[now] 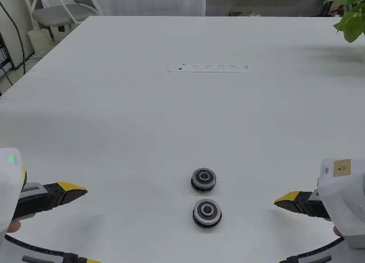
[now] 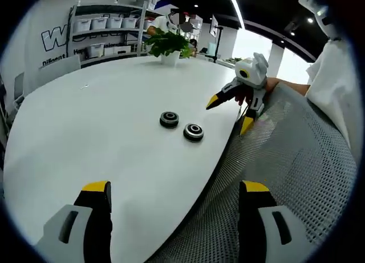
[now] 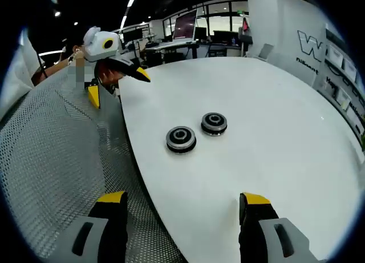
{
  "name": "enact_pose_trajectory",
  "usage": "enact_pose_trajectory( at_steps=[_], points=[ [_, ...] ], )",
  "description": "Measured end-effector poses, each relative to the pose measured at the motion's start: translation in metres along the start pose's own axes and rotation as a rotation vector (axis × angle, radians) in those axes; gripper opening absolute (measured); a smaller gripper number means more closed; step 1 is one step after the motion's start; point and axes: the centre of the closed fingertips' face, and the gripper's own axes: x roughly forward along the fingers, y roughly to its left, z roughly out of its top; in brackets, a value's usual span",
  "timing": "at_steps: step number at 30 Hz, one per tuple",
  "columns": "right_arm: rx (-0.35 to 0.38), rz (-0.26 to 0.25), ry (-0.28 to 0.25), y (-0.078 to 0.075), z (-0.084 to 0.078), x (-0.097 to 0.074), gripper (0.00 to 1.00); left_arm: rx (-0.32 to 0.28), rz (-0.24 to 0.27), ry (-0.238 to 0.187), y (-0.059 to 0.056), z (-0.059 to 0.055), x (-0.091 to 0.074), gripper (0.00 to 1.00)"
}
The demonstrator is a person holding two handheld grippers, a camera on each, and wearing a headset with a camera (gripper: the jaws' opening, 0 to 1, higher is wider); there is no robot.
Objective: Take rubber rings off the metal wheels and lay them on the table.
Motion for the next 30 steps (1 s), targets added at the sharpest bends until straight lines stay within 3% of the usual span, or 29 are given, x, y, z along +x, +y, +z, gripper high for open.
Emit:
enact_pose_trajectory(
  at_steps=[11, 16, 30],
  points=[
    [0.006, -0.001, -0.014, 0.0, 0.003, -0.001, 0.76, -0.006, 0.004, -0.014, 0.001, 0.003, -0.001, 0.91],
    [0.069, -0.01, -0.083, -0.004, 0.013, -0.005, 0.78, -0.009, 0.004, -0.018, 0.001, 0.003, -0.001, 0.91],
    [0.143, 0.01, -0.164, -0.003, 0.024, -0.008, 0.78, -0.016, 0.004, -0.031, 0.002, 0.005, -0.002, 0.92]
  ],
)
